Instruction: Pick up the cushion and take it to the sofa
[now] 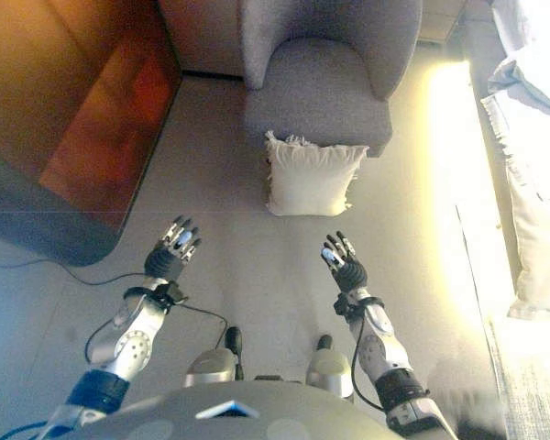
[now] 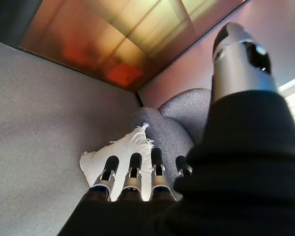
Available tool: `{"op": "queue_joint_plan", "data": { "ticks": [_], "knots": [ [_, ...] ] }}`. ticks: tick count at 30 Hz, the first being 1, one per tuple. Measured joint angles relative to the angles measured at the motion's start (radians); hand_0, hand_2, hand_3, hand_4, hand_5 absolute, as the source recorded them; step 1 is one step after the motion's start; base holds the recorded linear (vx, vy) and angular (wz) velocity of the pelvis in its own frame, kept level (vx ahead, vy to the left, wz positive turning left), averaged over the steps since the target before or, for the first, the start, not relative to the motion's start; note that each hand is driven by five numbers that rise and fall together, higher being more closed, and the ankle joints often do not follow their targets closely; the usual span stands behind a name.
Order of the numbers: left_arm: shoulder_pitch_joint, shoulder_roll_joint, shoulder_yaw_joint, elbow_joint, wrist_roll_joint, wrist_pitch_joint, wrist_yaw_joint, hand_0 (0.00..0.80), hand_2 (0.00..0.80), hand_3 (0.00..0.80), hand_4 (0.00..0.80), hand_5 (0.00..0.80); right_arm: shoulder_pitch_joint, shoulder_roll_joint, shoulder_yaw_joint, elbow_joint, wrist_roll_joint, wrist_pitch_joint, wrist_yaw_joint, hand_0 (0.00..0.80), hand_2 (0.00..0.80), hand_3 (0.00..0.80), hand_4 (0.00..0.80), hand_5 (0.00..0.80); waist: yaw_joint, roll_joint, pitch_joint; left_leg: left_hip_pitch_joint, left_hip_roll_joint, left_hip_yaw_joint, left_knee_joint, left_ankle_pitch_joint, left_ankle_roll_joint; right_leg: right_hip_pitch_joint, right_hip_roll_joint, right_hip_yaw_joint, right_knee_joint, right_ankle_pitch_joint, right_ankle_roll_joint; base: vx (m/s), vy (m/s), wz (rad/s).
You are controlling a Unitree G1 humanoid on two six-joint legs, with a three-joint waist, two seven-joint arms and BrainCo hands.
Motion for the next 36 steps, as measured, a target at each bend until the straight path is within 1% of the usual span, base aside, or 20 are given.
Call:
{"op": "queue_joint_plan", "data": {
  "ticks": [3, 7, 10, 12, 15, 22, 26, 29, 31, 34, 36],
  "knots": [
    [0.001, -0.014, 0.000, -0.001, 0.001, 0.000, 0.001, 0.000, 0.000, 0.000, 0.000, 0.000, -0.002, 0.000, -0.001, 0.000, 0.000, 0.000, 0.000, 0.000, 0.000, 0.000, 0.000, 0.000, 0.001, -0.001, 0.000, -0.005, 0.005, 0.001, -0.001, 0.000, -0.004, 0.008, 0.007, -0.005, -0.029, 0.017, -0.003, 0.042, -0.034, 0.01],
    [0.002, -0.017, 0.001, -0.006, 0.002, -0.006, 0.012, 0.000, 0.000, 0.000, 0.000, 0.000, -0.001, 0.000, -0.001, 0.000, 0.000, 0.000, -0.001, 0.000, 0.000, 0.000, 0.000, 0.000, 0.000, -0.001, 0.001, 0.003, 0.002, 0.003, -0.008, 0.001, -0.012, 0.032, 0.011, -0.010, -0.068, 0.032, -0.005, 0.037, -0.012, 0.01],
    [0.002, -0.020, 0.005, -0.006, 0.011, -0.006, 0.032, 0.000, 0.000, 0.000, 0.000, 0.000, -0.003, 0.000, -0.001, 0.000, 0.000, 0.000, -0.008, 0.000, 0.000, 0.000, 0.000, 0.000, 0.000, -0.001, 0.001, 0.008, 0.003, 0.006, -0.008, -0.003, -0.016, 0.034, 0.015, -0.008, -0.068, 0.031, -0.006, 0.045, 0.009, -0.05],
    [0.007, -0.023, 0.020, -0.009, 0.033, -0.007, 0.033, 0.000, 0.000, 0.000, 0.000, 0.000, 0.001, 0.001, -0.010, -0.001, 0.000, 0.000, -0.007, 0.000, 0.000, 0.000, 0.000, 0.000, -0.001, -0.002, 0.001, 0.010, 0.004, 0.007, -0.008, -0.004, -0.017, 0.034, 0.017, -0.004, -0.068, 0.031, -0.006, 0.052, 0.006, -0.04],
    [0.026, -0.023, 0.036, -0.024, 0.038, -0.009, 0.041, 0.000, 0.000, 0.000, 0.000, 0.000, 0.004, -0.002, -0.016, -0.001, 0.000, 0.000, -0.001, 0.000, 0.000, 0.000, 0.000, 0.000, 0.000, -0.002, 0.001, 0.024, 0.005, 0.025, -0.008, -0.008, -0.020, 0.037, 0.017, 0.005, -0.068, 0.031, -0.006, 0.032, 0.003, -0.14],
    [0.031, -0.026, 0.033, -0.021, 0.039, -0.005, 0.088, 0.000, 0.000, 0.000, 0.000, 0.000, 0.007, -0.001, -0.015, 0.000, -0.001, 0.001, 0.003, 0.000, 0.000, 0.000, 0.000, 0.000, -0.001, -0.002, 0.002, 0.030, 0.010, 0.028, -0.009, -0.013, -0.016, 0.042, 0.019, 0.005, -0.071, 0.027, -0.007, 0.001, -0.001, -0.01],
    [0.038, -0.026, 0.033, -0.022, 0.041, -0.005, 0.088, 0.000, 0.000, 0.000, 0.000, 0.000, 0.010, -0.001, -0.014, 0.000, -0.001, 0.002, 0.002, 0.000, 0.000, 0.000, 0.000, 0.000, -0.001, -0.002, 0.001, 0.030, 0.010, 0.029, -0.009, -0.013, -0.016, 0.042, 0.019, 0.005, -0.071, 0.027, -0.006, 0.000, 0.000, 0.00],
    [0.041, -0.024, 0.031, -0.022, 0.082, -0.007, 0.088, 0.000, 0.000, 0.000, 0.000, 0.000, 0.012, -0.001, -0.014, -0.001, 0.000, 0.002, -0.001, 0.000, 0.000, 0.000, 0.000, 0.000, -0.002, -0.002, 0.001, 0.029, 0.010, 0.028, -0.009, -0.013, -0.017, 0.042, 0.019, 0.004, -0.069, 0.028, -0.008, 0.024, 0.013, 0.00],
    [0.041, -0.021, 0.031, -0.022, 0.082, -0.009, 0.085, 0.000, 0.000, 0.000, 0.000, 0.000, 0.012, -0.001, -0.014, -0.001, -0.001, 0.002, -0.001, 0.000, 0.000, 0.000, 0.000, 0.000, -0.002, -0.001, 0.001, 0.029, 0.010, 0.029, -0.009, -0.013, -0.017, 0.042, 0.019, 0.005, -0.068, 0.028, -0.008, 0.048, 0.026, -0.01],
    [0.050, -0.019, 0.031, -0.022, 0.082, -0.009, 0.051, 0.000, 0.000, 0.000, 0.000, 0.000, 0.027, -0.001, -0.014, -0.005, 0.000, 0.002, 0.003, 0.000, 0.000, 0.000, 0.000, 0.000, -0.003, -0.001, 0.000, 0.032, 0.008, 0.031, -0.009, -0.010, -0.022, 0.042, 0.019, 0.006, -0.068, 0.028, -0.008, 0.060, 0.032, -0.03],
    [0.065, -0.016, 0.031, -0.020, 0.081, -0.009, 0.038, 0.000, 0.000, 0.000, 0.000, 0.000, 0.038, 0.000, -0.012, -0.006, -0.001, 0.006, 0.008, 0.000, 0.000, 0.000, 0.000, 0.000, -0.003, -0.002, 0.000, 0.043, 0.008, 0.042, -0.009, -0.015, -0.023, 0.042, 0.019, 0.018, -0.068, 0.028, -0.008, 0.097, 0.054, -0.18]
  ]
}}
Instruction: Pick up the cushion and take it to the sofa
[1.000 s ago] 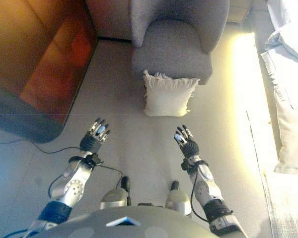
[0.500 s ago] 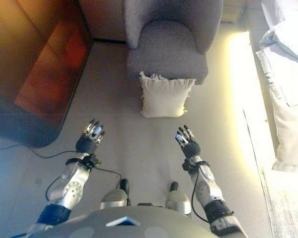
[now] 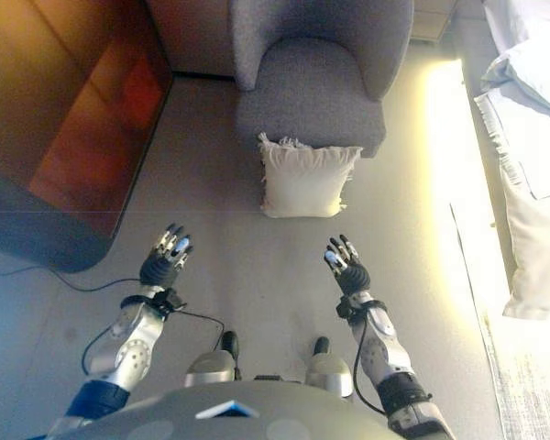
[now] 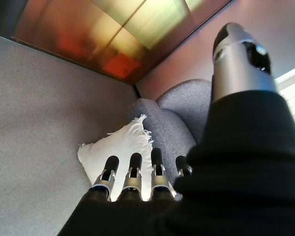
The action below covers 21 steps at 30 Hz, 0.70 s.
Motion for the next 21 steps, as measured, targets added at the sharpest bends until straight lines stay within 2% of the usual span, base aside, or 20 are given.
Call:
{"op": "queue_joint_plan", "data": {
  "ticks": [4, 8, 11, 12, 13, 14, 15, 16, 17, 19, 20, 21],
  "knots": [
    [0.042, 0.003, 0.004, 0.016, -0.001, -0.003, -0.022, 0.000, 0.000, 0.000, 0.000, 0.000, 0.010, -0.001, 0.003, -0.017, 0.000, 0.036, 0.008, 0.000, 0.000, 0.000, 0.000, 0.000, -0.001, -0.003, -0.013, 0.017, 0.000, 0.044, 0.000, -0.015, 0.004, -0.014, -0.001, 0.045, 0.001, 0.002, 0.002, 0.062, 0.096, -0.30],
    [0.025, 0.000, 0.006, 0.062, -0.009, -0.005, -0.074, 0.000, 0.000, 0.000, 0.000, 0.000, 0.009, 0.001, 0.001, -0.016, 0.001, 0.044, 0.016, 0.000, 0.000, 0.000, 0.000, 0.000, -0.006, -0.004, -0.014, 0.002, -0.007, 0.046, 0.015, -0.023, 0.014, -0.047, -0.013, 0.057, 0.058, -0.015, 0.006, 0.015, 0.167, -0.07],
    [-0.023, -0.006, 0.004, 0.067, -0.015, -0.005, -0.099, 0.000, 0.000, 0.000, 0.000, 0.000, 0.008, 0.010, -0.002, -0.012, 0.000, 0.042, 0.013, 0.000, 0.000, 0.000, 0.000, 0.000, -0.015, -0.007, -0.009, -0.041, -0.034, 0.035, 0.078, -0.054, 0.038, -0.117, -0.053, 0.049, 0.210, -0.072, 0.018, 0.111, 0.229, 0.19],
    [-0.050, -0.013, 0.003, 0.086, -0.015, -0.005, -0.099, 0.000, 0.000, 0.000, 0.000, 0.000, 0.013, 0.016, -0.001, -0.010, 0.000, 0.040, 0.007, 0.000, 0.000, 0.000, 0.000, 0.000, -0.024, -0.003, 0.005, -0.062, -0.048, 0.028, 0.136, -0.084, 0.063, -0.145, -0.073, 0.049, 0.304, -0.088, 0.024, 0.183, 0.222, 0.37],
    [-0.084, -0.030, -0.001, 0.105, -0.016, -0.001, -0.094, 0.000, 0.000, 0.000, 0.000, 0.000, 0.008, 0.001, -0.002, -0.019, 0.000, 0.035, -0.003, 0.000, 0.000, 0.000, 0.000, 0.000, -0.033, 0.027, 0.037, -0.102, -0.042, 0.014, 0.237, -0.136, 0.091, -0.211, -0.082, 0.059, 0.470, -0.081, 0.023, 0.237, 0.124, 0.36],
    [-0.090, -0.036, -0.002, 0.099, -0.017, 0.000, -0.093, 0.000, 0.000, 0.000, 0.000, 0.000, 0.011, -0.002, 0.000, -0.023, 0.000, 0.033, -0.007, 0.000, 0.000, 0.000, 0.000, 0.000, -0.038, 0.044, 0.049, -0.109, -0.025, -0.006, 0.269, -0.152, 0.074, -0.282, -0.086, 0.074, 0.614, -0.036, 0.011, 0.284, 0.041, 0.40],
    [-0.088, -0.027, -0.001, 0.093, -0.026, -0.001, -0.092, 0.000, 0.000, 0.000, 0.000, 0.000, 0.031, 0.006, 0.009, -0.023, 0.000, 0.034, -0.006, 0.000, 0.000, 0.000, 0.000, 0.000, -0.042, 0.055, 0.046, -0.104, -0.023, -0.022, 0.271, -0.154, 0.079, -0.319, -0.086, 0.090, 0.693, 0.014, -0.010, 0.417, -0.062, 0.38],
    [-0.080, -0.011, 0.001, 0.085, -0.026, -0.001, -0.092, 0.000, 0.000, 0.000, 0.000, 0.000, 0.046, 0.011, 0.022, -0.024, 0.000, 0.034, -0.002, 0.000, 0.000, 0.000, 0.000, 0.000, -0.047, 0.056, 0.046, -0.106, -0.023, -0.030, 0.268, -0.150, 0.085, -0.349, -0.089, 0.099, 0.736, 0.004, -0.012, 0.443, -0.148, 0.48],
    [-0.068, 0.013, 0.004, 0.076, -0.026, 0.000, -0.093, 0.000, 0.000, 0.000, 0.000, 0.000, 0.055, 0.015, 0.027, -0.024, 0.000, 0.035, 0.004, 0.000, 0.000, 0.000, 0.000, 0.000, -0.048, 0.034, 0.048, -0.105, -0.024, -0.030, 0.254, -0.147, 0.090, -0.368, -0.089, 0.096, 0.743, -0.008, -0.010, 0.524, -0.217, 0.46],
    [-0.044, 0.047, 0.001, 0.076, -0.026, 0.008, -0.092, 0.000, 0.000, 0.000, 0.000, 0.000, 0.061, 0.022, 0.022, -0.025, 0.001, 0.035, 0.004, 0.000, 0.000, 0.000, 0.000, 0.000, -0.051, -0.006, 0.047, -0.105, -0.029, -0.047, 0.205, -0.147, 0.090, -0.366, -0.066, 0.084, 0.597, -0.064, 0.006, 0.556, -0.241, 0.39],
    [-0.042, 0.060, 0.000, 0.078, -0.026, 0.011, -0.088, 0.000, 0.000, 0.000, 0.000, 0.000, 0.055, 0.029, 0.018, -0.029, 0.002, 0.035, 0.004, 0.000, 0.000, 0.000, 0.000, 0.000, -0.051, -0.037, 0.052, -0.107, -0.049, -0.056, 0.187, -0.143, 0.096, -0.355, -0.067, 0.073, 0.478, -0.083, 0.023, 0.576, -0.200, 0.40],
    [-0.041, 0.076, -0.001, 0.078, -0.026, 0.015, -0.088, 0.000, 0.000, 0.000, 0.000, 0.000, 0.046, 0.038, 0.013, -0.032, 0.008, 0.035, 0.003, 0.000, 0.000, 0.000, 0.000, 0.000, -0.059, -0.077, 0.063, -0.128, -0.082, -0.072, 0.209, -0.137, 0.106, -0.335, -0.087, 0.071, 0.368, -0.106, 0.051, 0.632, -0.172, 0.39]
  ]
}}
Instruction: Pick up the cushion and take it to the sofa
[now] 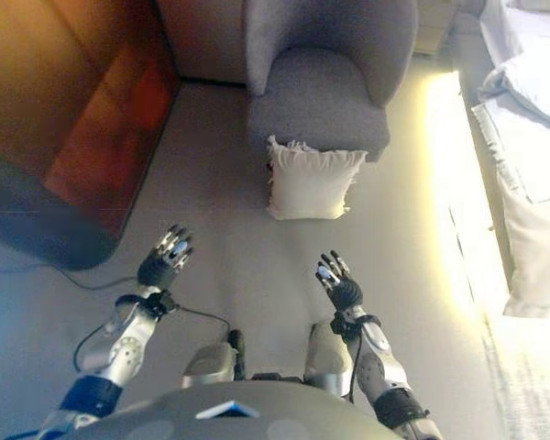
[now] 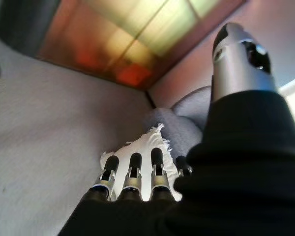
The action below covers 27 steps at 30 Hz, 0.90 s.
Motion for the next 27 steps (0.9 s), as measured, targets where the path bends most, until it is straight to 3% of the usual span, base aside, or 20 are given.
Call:
{"op": "queue_joint_plan", "data": {
  "ticks": [1, 2, 3, 4, 5, 6, 7, 8, 9, 11, 12, 13, 14, 15, 16, 17, 18, 20, 23, 27],
  "knots": [
    [0.000, 0.002, 0.001, 0.013, 0.000, 0.004, -0.002, 0.000, 0.000, 0.000, 0.000, 0.000, -0.013, -0.001, -0.002, 0.008, 0.012, 0.002, -0.002, 0.000, 0.000, 0.000, 0.000, 0.000, -0.001, -0.024, 0.009, -0.013, -0.017, -0.009, 0.009, 0.034, -0.028, 0.022, -0.011, 0.016, -0.051, 0.042, -0.008, 0.513, -0.113, 0.56],
    [0.006, -0.011, -0.011, 0.026, 0.000, 0.007, -0.005, 0.000, 0.000, 0.000, 0.000, 0.000, -0.010, 0.000, -0.014, 0.017, 0.019, 0.006, -0.008, 0.000, 0.000, 0.000, 0.000, 0.000, -0.016, -0.021, 0.006, -0.009, -0.016, -0.026, -0.023, 0.028, -0.040, 0.031, -0.003, 0.014, -0.055, 0.054, -0.007, 0.638, -0.167, 0.81],
    [0.011, -0.006, -0.025, 0.022, 0.000, 0.006, -0.021, 0.000, 0.000, 0.000, 0.000, 0.000, 0.001, 0.014, -0.031, 0.014, 0.025, 0.007, -0.011, 0.000, 0.000, 0.000, 0.000, 0.000, -0.053, -0.046, -0.006, -0.008, -0.045, -0.029, -0.001, 0.004, -0.032, 0.041, -0.019, 0.012, -0.098, 0.070, -0.026, 0.496, -0.148, 0.93],
    [0.013, -0.013, -0.029, 0.026, 0.001, 0.005, -0.033, 0.000, 0.000, 0.000, 0.000, 0.000, 0.005, 0.013, -0.045, 0.011, 0.032, 0.005, -0.011, 0.000, 0.000, 0.000, 0.000, 0.000, -0.068, -0.053, 0.010, -0.027, -0.061, -0.008, 0.180, -0.063, -0.006, 0.056, -0.028, 0.027, -0.097, 0.080, -0.036, 0.633, -0.233, 0.87],
    [0.035, -0.037, -0.039, 0.026, 0.001, 0.007, -0.038, 0.000, 0.000, 0.000, 0.000, 0.000, 0.011, -0.013, -0.057, 0.003, 0.032, 0.004, -0.012, 0.000, 0.000, 0.000, 0.000, 0.000, -0.080, -0.006, 0.008, 0.011, -0.051, -0.009, 0.279, -0.128, -0.009, 0.078, -0.003, 0.014, -0.089, 0.073, -0.049, 0.492, -0.199, 0.39],
    [0.063, -0.067, -0.042, 0.010, 0.001, 0.009, -0.045, 0.000, 0.000, 0.000, 0.000, 0.000, 0.026, -0.048, -0.064, -0.004, 0.032, 0.003, -0.012, 0.000, 0.000, 0.000, 0.000, 0.000, -0.082, 0.047, -0.010, 0.095, -0.022, -0.027, 0.207, -0.178, -0.009, 0.078, 0.035, 0.004, -0.059, 0.055, -0.062, 0.621, -0.276, 0.25],
    [0.078, -0.076, -0.036, -0.012, 0.003, 0.007, -0.047, 0.000, 0.000, 0.000, 0.000, 0.000, 0.031, -0.057, -0.070, 0.009, 0.032, 0.005, -0.012, 0.000, 0.000, 0.000, 0.000, 0.000, -0.086, 0.082, -0.019, 0.177, 0.003, -0.037, 0.080, -0.199, -0.029, 0.068, 0.056, -0.013, 0.003, 0.021, -0.060, 0.493, -0.232, 0.03],
    [0.081, -0.080, -0.033, -0.023, 0.003, 0.007, -0.045, 0.000, 0.000, 0.000, 0.000, 0.000, 0.041, -0.063, -0.063, 0.009, 0.032, 0.010, -0.010, 0.000, 0.000, 0.000, 0.000, 0.000, -0.090, 0.074, -0.025, 0.219, 0.008, -0.036, 0.038, -0.183, -0.041, 0.047, 0.055, -0.014, 0.063, -0.009, -0.050, 0.573, -0.272, -0.04],
    [0.091, -0.077, -0.017, -0.025, 0.002, 0.006, -0.039, 0.000, 0.000, 0.000, 0.000, 0.000, 0.038, -0.060, -0.048, 0.009, 0.030, 0.024, -0.006, 0.000, 0.000, 0.000, 0.000, 0.000, -0.083, 0.080, -0.031, 0.238, 0.028, -0.034, 0.024, -0.188, -0.052, 0.012, 0.076, -0.011, 0.129, -0.022, -0.064, 0.474, -0.237, -0.22],
    [0.111, -0.067, 0.006, -0.027, 0.001, 0.007, -0.006, 0.000, 0.000, 0.000, 0.000, 0.000, 0.033, -0.033, -0.026, 0.002, 0.029, 0.050, -0.005, 0.000, 0.000, 0.000, 0.000, 0.000, -0.091, 0.075, -0.072, 0.257, 0.089, -0.024, 0.016, -0.196, -0.099, -0.038, 0.148, -0.020, 0.142, -0.020, -0.069, 0.451, -0.299, -0.18],
    [0.113, -0.053, 0.010, -0.029, 0.001, 0.006, 0.003, 0.000, 0.000, 0.000, 0.000, 0.000, 0.030, -0.022, -0.012, -0.005, 0.029, 0.060, 0.002, 0.000, 0.000, 0.000, 0.000, 0.000, -0.102, 0.038, -0.089, 0.253, 0.092, -0.020, 0.060, -0.215, -0.129, -0.047, 0.162, -0.028, 0.122, -0.020, -0.103, 0.459, -0.380, -0.03],
    [0.095, -0.043, 0.007, -0.017, 0.000, 0.011, 0.022, 0.000, 0.000, 0.000, 0.000, 0.000, 0.016, -0.011, -0.016, 0.012, 0.029, 0.070, 0.008, 0.000, 0.000, 0.000, 0.000, 0.000, -0.106, 0.014, -0.094, 0.179, 0.096, -0.010, 0.240, -0.228, -0.159, -0.032, 0.174, -0.032, 0.123, -0.035, -0.187, 0.401, -0.319, -0.19],
    [0.086, -0.048, -0.002, -0.018, 0.000, 0.012, 0.030, 0.000, 0.000, 0.000, 0.000, 0.000, 0.014, -0.013, -0.015, 0.014, 0.029, 0.073, 0.013, 0.000, 0.000, 0.000, 0.000, 0.000, -0.095, -0.002, -0.103, 0.092, 0.106, 0.003, 0.419, -0.165, -0.170, -0.013, 0.176, -0.020, 0.093, -0.028, -0.206, 0.376, -0.208, -0.52],
    [0.084, -0.065, -0.003, -0.018, 0.000, 0.012, 0.033, 0.000, 0.000, 0.000, 0.000, 0.000, 0.010, -0.018, -0.014, 0.015, 0.028, 0.068, 0.021, 0.000, 0.000, 0.000, 0.000, 0.000, -0.072, -0.007, -0.109, 0.046, 0.104, 0.003, 0.527, -0.067, -0.149, 0.017, 0.173, -0.003, 0.059, -0.018, -0.220, 0.290, -0.091, -0.98],
    [0.084, -0.086, -0.004, -0.020, -0.011, 0.011, 0.038, 0.000, 0.000, 0.000, 0.000, 0.000, 0.003, -0.031, -0.011, 0.021, 0.029, 0.057, 0.029, 0.000, 0.000, 0.000, 0.000, 0.000, -0.043, -0.005, -0.113, 0.020, 0.101, -0.005, 0.612, 0.012, -0.108, 0.053, 0.174, -0.003, 0.021, -0.017, -0.232, 0.337, -0.038, -0.93],
    [0.071, -0.097, -0.019, -0.021, -0.019, 0.011, 0.041, 0.000, 0.000, 0.000, 0.000, 0.000, 0.001, -0.047, -0.010, 0.024, 0.029, 0.045, 0.033, 0.000, 0.000, 0.000, 0.000, 0.000, -0.048, 0.014, -0.111, -0.027, 0.111, -0.024, 0.687, 0.028, -0.081, 0.081, 0.181, -0.015, -0.017, -0.012, -0.240, 0.335, 0.050, -0.69],
    [0.058, -0.098, -0.029, -0.028, -0.019, 0.011, 0.042, 0.000, 0.000, 0.000, 0.000, 0.000, 0.001, -0.054, -0.012, 0.024, 0.030, 0.039, 0.033, 0.000, 0.000, 0.000, 0.000, 0.000, -0.044, 0.023, -0.109, -0.062, 0.098, -0.023, 0.692, 0.027, -0.080, 0.108, 0.177, -0.015, -0.047, -0.010, -0.246, 0.361, 0.103, -0.27],
    [0.040, -0.097, -0.039, -0.034, -0.019, 0.007, 0.042, 0.000, 0.000, 0.000, 0.000, 0.000, 0.005, -0.067, -0.011, 0.025, 0.031, 0.032, 0.034, 0.000, 0.000, 0.000, 0.000, 0.000, -0.045, 0.022, -0.098, -0.100, 0.097, -0.001, 0.617, 0.022, -0.075, 0.161, 0.180, -0.012, -0.095, 0.010, -0.252, 0.343, 0.175, -0.12],
    [0.035, -0.095, -0.038, -0.068, -0.030, 0.006, 0.045, 0.000, 0.000, 0.000, 0.000, 0.000, 0.007, -0.076, -0.010, 0.021, 0.033, 0.032, 0.035, 0.000, 0.000, 0.000, 0.000, 0.000, -0.023, 0.039, -0.086, -0.110, 0.128, 0.001, 0.279, 0.032, -0.072, 0.240, 0.228, 0.011, -0.171, -0.001, -0.251, 0.450, 0.214, -0.25],
    [0.041, -0.097, -0.038, -0.069, -0.038, 0.007, 0.039, 0.000, 0.000, 0.000, 0.000, 0.000, 0.033, -0.081, -0.014, 0.021, 0.032, 0.031, 0.054, 0.000, 0.000, 0.000, 0.000, 0.000, 0.030, 0.079, -0.058, -0.103, 0.158, -0.022, -0.079, 0.133, -0.098, 0.313, 0.277, 0.052, -0.218, -0.026, -0.261, 0.478, 0.139, -0.37]
  ]
}}
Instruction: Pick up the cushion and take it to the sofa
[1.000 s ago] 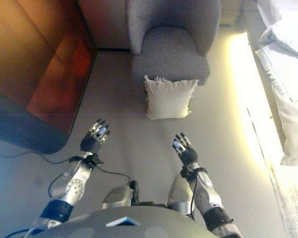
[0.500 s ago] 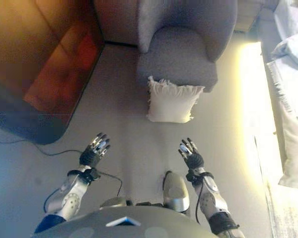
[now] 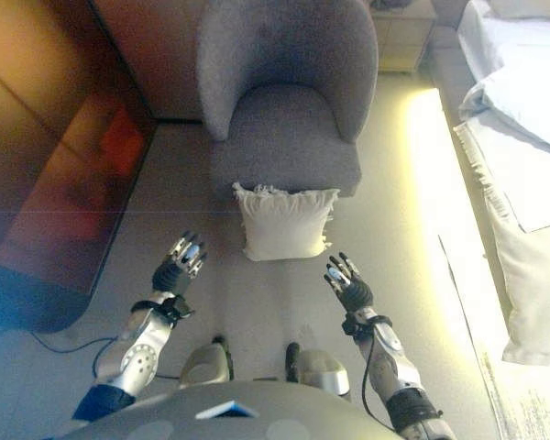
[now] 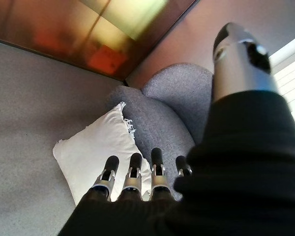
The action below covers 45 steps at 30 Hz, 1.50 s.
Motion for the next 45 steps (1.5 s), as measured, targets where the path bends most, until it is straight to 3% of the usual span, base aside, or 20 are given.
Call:
{"op": "queue_joint_plan", "data": {
  "ticks": [2, 6, 8, 9, 10, 13, 16, 18, 20, 22, 24, 25, 27, 30, 31, 35, 38, 40, 42, 45],
  "knots": [
    [0.003, 0.000, 0.000, 0.000, 0.000, 0.000, -0.007, 0.000, 0.000, 0.000, 0.000, 0.000, 0.016, 0.000, 0.001, 0.000, 0.000, 0.001, 0.008, 0.000, 0.000, 0.000, 0.000, 0.000, 0.014, 0.012, 0.014, -0.005, 0.008, 0.010, -0.054, 0.018, 0.011, 0.039, 0.001, 0.023, 0.006, -0.028, 0.007, 0.445, 0.136, -0.36],
    [0.007, 0.000, 0.001, 0.001, 0.000, 0.001, -0.032, 0.000, 0.000, 0.000, 0.000, 0.000, 0.044, 0.001, 0.000, -0.003, 0.000, 0.001, 0.018, 0.000, 0.000, 0.000, 0.000, 0.000, 0.033, 0.027, 0.007, -0.016, 0.005, 0.127, -0.059, 0.017, 0.010, 0.111, -0.040, 0.050, 0.028, -0.128, 0.073, 0.504, 0.205, -0.29],
    [0.007, 0.007, 0.012, 0.000, -0.001, 0.004, -0.032, 0.000, 0.000, 0.000, 0.000, 0.000, 0.045, 0.008, 0.008, -0.009, 0.000, 0.003, 0.018, 0.000, 0.000, 0.000, 0.000, 0.000, 0.034, 0.003, -0.003, 0.013, -0.045, 0.161, -0.058, 0.116, 0.033, 0.123, -0.105, 0.073, 0.046, -0.176, 0.127, 0.473, 0.205, -0.36],
    [0.006, 0.017, 0.029, -0.003, -0.002, 0.005, -0.032, 0.000, 0.000, 0.000, 0.000, 0.000, 0.038, 0.019, 0.016, -0.015, 0.000, 0.005, 0.014, 0.000, 0.000, 0.000, 0.000, 0.000, 0.037, -0.023, -0.001, 0.025, -0.084, 0.166, -0.043, 0.124, 0.062, 0.135, -0.147, 0.077, 0.059, -0.180, 0.154, 0.372, 0.167, -0.36],
    [0.000, 0.034, 0.044, -0.004, -0.011, 0.006, -0.029, 0.000, 0.000, 0.000, 0.000, 0.000, 0.029, 0.037, 0.018, -0.024, 0.000, 0.006, 0.004, 0.000, 0.000, 0.000, 0.000, 0.000, 0.036, -0.047, 0.004, 0.029, -0.109, 0.161, -0.017, 0.107, 0.070, 0.131, -0.179, 0.075, 0.090, -0.173, 0.165, 0.346, 0.197, -0.26],
    [-0.051, 0.057, 0.053, -0.003, -0.017, 0.004, -0.028, 0.000, 0.000, 0.000, 0.000, 0.000, -0.009, 0.078, 0.024, -0.042, 0.004, 0.006, -0.017, 0.000, 0.000, 0.000, 0.000, 0.000, 0.064, -0.035, 0.015, 0.041, -0.133, 0.168, 0.075, -0.006, 0.094, 0.067, -0.213, 0.060, 0.292, -0.129, 0.218, 0.341, 0.264, -0.08],
    [-0.065, 0.056, 0.051, 0.003, -0.013, -0.006, -0.032, 0.000, 0.000, 0.000, 0.000, 0.000, -0.046, 0.097, 0.042, -0.042, 0.004, 0.005, -0.024, 0.000, 0.000, 0.000, 0.000, 0.000, 0.058, 0.011, 0.038, 0.109, -0.151, 0.165, 0.096, -0.068, 0.125, -0.051, -0.245, 0.037, 0.625, 0.018, 0.211, 0.327, 0.213, 0.17],
    [-0.040, 0.057, 0.064, 0.001, -0.013, -0.009, -0.034, 0.000, 0.000, 0.000, 0.000, 0.000, -0.045, 0.100, 0.044, -0.036, 0.004, 0.004, -0.022, 0.000, 0.000, 0.000, 0.000, 0.000, 0.071, 0.032, 0.024, 0.140, -0.153, 0.187, 0.065, -0.088, 0.140, -0.117, -0.284, -0.014, 0.704, 0.027, 0.200, 0.316, 0.009, -0.04],
    [-0.019, 0.061, 0.087, 0.002, -0.013, -0.008, -0.039, 0.000, 0.000, 0.000, 0.000, 0.000, -0.048, 0.103, 0.042, -0.041, 0.004, 0.004, -0.022, 0.000, 0.000, 0.000, 0.000, 0.000, 0.073, 0.033, 0.025, 0.164, -0.161, 0.189, 0.050, -0.089, 0.144, -0.168, -0.324, -0.064, 0.676, -0.022, 0.190, 0.294, -0.101, -0.06],
    [0.013, 0.072, 0.089, 0.003, -0.014, -0.009, -0.045, 0.000, 0.000, 0.000, 0.000, 0.000, -0.038, 0.100, 0.043, -0.042, 0.003, 0.004, -0.022, 0.000, 0.000, 0.000, 0.000, 0.000, 0.058, 0.035, 0.027, 0.200, -0.159, 0.197, 0.022, -0.093, 0.139, -0.184, -0.356, -0.128, 0.528, -0.048, 0.197, 0.284, -0.226, -0.23],
    [0.034, 0.071, 0.088, 0.005, -0.017, -0.020, -0.047, 0.000, 0.000, 0.000, 0.000, 0.000, -0.032, 0.092, 0.046, -0.043, 0.003, 0.006, -0.019, 0.000, 0.000, 0.000, 0.000, 0.000, 0.055, 0.017, 0.028, 0.227, -0.165, 0.219, 0.013, -0.106, 0.121, -0.214, -0.391, -0.165, 0.313, -0.012, 0.244, 0.304, -0.252, -0.33],
    [0.047, 0.073, 0.091, 0.012, -0.017, -0.030, -0.050, 0.000, 0.000, 0.000, 0.000, 0.000, -0.025, 0.088, 0.050, -0.041, 0.003, 0.011, -0.015, 0.000, 0.000, 0.000, 0.000, 0.000, 0.048, -0.004, 0.030, 0.231, -0.175, 0.216, 0.014, -0.113, 0.112, -0.230, -0.412, -0.161, 0.222, 0.032, 0.279, 0.289, -0.191, 0.06],
    [0.063, 0.075, 0.102, 0.026, -0.017, -0.044, -0.055, 0.000, 0.000, 0.000, 0.000, 0.000, -0.024, 0.081, 0.051, -0.040, 0.003, 0.030, -0.014, 0.000, 0.000, 0.000, 0.000, 0.000, 0.011, -0.056, 0.027, 0.233, -0.182, 0.191, 0.024, -0.131, 0.099, -0.233, -0.434, -0.140, 0.093, 0.117, 0.296, 0.327, -0.195, 0.34],
    [0.114, 0.087, 0.118, 0.026, -0.018, -0.054, -0.090, 0.000, 0.000, 0.000, 0.000, 0.000, -0.027, 0.084, 0.038, -0.027, 0.004, 0.038, -0.010, 0.000, 0.000, 0.000, 0.000, 0.000, 0.006, -0.105, 0.003, 0.236, -0.172, 0.136, 0.056, -0.158, 0.038, -0.191, -0.429, -0.081, 0.024, 0.151, 0.283, 0.345, -0.211, 0.49],
    [0.132, 0.083, 0.117, 0.034, -0.018, -0.056, -0.107, 0.000, 0.000, 0.000, 0.000, 0.000, -0.035, 0.080, 0.031, -0.005, 0.006, 0.039, -0.010, 0.000, 0.000, 0.000, 0.000, 0.000, 0.007, -0.094, -0.002, 0.239, -0.142, 0.101, 0.062, -0.165, 0.011, -0.175, -0.395, -0.067, 0.031, 0.209, 0.283, 0.340, -0.232, 0.72],
    [0.152, 0.055, 0.108, 0.024, -0.018, -0.053, -0.154, 0.000, 0.000, 0.000, 0.000, 0.000, -0.050, 0.033, 0.012, 0.001, 0.012, 0.043, -0.014, 0.000, 0.000, 0.000, 0.000, 0.000, 0.002, 0.012, -0.012, 0.247, -0.022, 0.031, 0.034, -0.143, 0.007, -0.136, -0.253, -0.056, 0.040, 0.140, 0.239, 0.287, -0.263, 0.48],
    [0.132, 0.042, 0.104, 0.001, -0.021, -0.034, -0.156, 0.000, 0.000, 0.000, 0.000, 0.000, -0.051, 0.020, 0.013, -0.016, 0.013, 0.044, -0.033, 0.000, 0.000, 0.000, 0.000, 0.000, -0.029, 0.025, -0.018, 0.247, 0.019, 0.021, 0.038, -0.131, 0.008, -0.128, -0.212, -0.054, 0.073, 0.097, 0.221, 0.166, -0.208, 0.24],
    [0.106, 0.031, 0.095, 0.001, -0.028, -0.018, -0.149, 0.000, 0.000, 0.000, 0.000, 0.000, -0.048, 0.021, 0.023, -0.024, 0.020, 0.046, -0.038, 0.000, 0.000, 0.000, 0.000, 0.000, -0.049, 0.014, -0.020, 0.244, 0.034, 0.020, 0.050, -0.116, -0.015, -0.129, -0.191, -0.036, 0.087, 0.068, 0.219, 0.131, -0.251, 0.11],
    [0.086, 0.030, 0.069, 0.001, -0.028, -0.013, -0.138, 0.000, 0.000, 0.000, 0.000, 0.000, -0.045, 0.025, 0.026, -0.024, 0.021, 0.049, -0.044, 0.000, 0.000, 0.000, 0.000, 0.000, -0.052, -0.004, -0.023, 0.240, 0.044, 0.022, 0.085, -0.112, -0.012, -0.135, -0.181, -0.025, 0.111, 0.047, 0.204, 0.128, -0.264, -0.11],
    [0.041, 0.039, 0.041, -0.002, -0.039, -0.011, -0.114, 0.000, 0.000, 0.000, 0.000, 0.000, -0.044, 0.034, 0.025, -0.021, 0.020, 0.051, -0.041, 0.000, 0.000, 0.000, 0.000, 0.000, -0.054, -0.048, -0.040, 0.135, 0.044, 0.017, 0.253, -0.063, -0.018, -0.182, -0.172, 0.002, 0.176, 0.013, 0.179, 0.167, -0.198, -0.04]
  ]
}}
